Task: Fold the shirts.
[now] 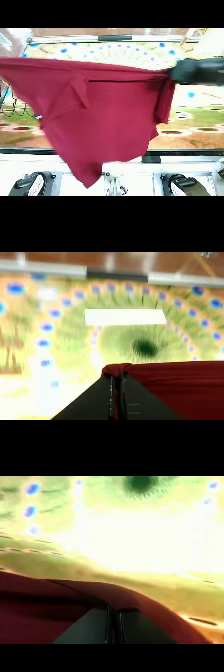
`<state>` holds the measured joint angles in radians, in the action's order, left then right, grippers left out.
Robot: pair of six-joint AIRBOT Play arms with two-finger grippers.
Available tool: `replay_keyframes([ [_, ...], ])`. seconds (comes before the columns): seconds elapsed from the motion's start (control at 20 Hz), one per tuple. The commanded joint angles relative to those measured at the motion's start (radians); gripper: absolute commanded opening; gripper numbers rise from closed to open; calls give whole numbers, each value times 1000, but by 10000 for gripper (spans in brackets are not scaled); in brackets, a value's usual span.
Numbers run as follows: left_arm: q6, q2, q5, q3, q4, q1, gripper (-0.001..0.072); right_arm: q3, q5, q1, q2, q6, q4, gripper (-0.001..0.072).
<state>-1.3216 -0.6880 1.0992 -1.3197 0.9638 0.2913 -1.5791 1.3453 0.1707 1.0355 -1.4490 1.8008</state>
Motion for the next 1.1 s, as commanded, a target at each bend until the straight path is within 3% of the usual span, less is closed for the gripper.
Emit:
replay_keyframes([
  [0.0,3,-180,-48,152,7,1,31,114,-286,-2,226,51,-20,78],
  [0.15,4,-370,-75,152,-60,1,31,114,-579,-2,425,95,132,78],
  [0.25,4,-476,-79,152,-115,1,32,114,-698,2,511,120,241,78],
  [0.55,3,-663,-69,152,-127,-61,32,114,-664,26,642,129,267,79],
  [0.6,3,-675,-64,152,-127,-73,40,114,-656,24,642,128,265,105],
  [0.65,3,-680,-52,151,-126,-79,161,114,-652,13,633,128,266,234],
  [0.7,3,-679,-31,150,-126,-76,342,114,-636,-6,613,122,266,483],
  [0.75,3,-676,14,143,-126,-61,543,113,-603,-35,582,87,263,535],
  [0.8,2,-676,80,128,-122,-36,584,108,-553,-70,548,46,251,535],
  [0.95,-64,-673,318,103,1,58,575,108,-329,-204,429,-3,95,535],
  [1.0,-64,-673,389,114,56,79,534,109,-228,-249,400,-4,19,534],
  [1.05,-58,-669,436,140,103,90,392,114,-131,-285,382,-9,-37,535],
])
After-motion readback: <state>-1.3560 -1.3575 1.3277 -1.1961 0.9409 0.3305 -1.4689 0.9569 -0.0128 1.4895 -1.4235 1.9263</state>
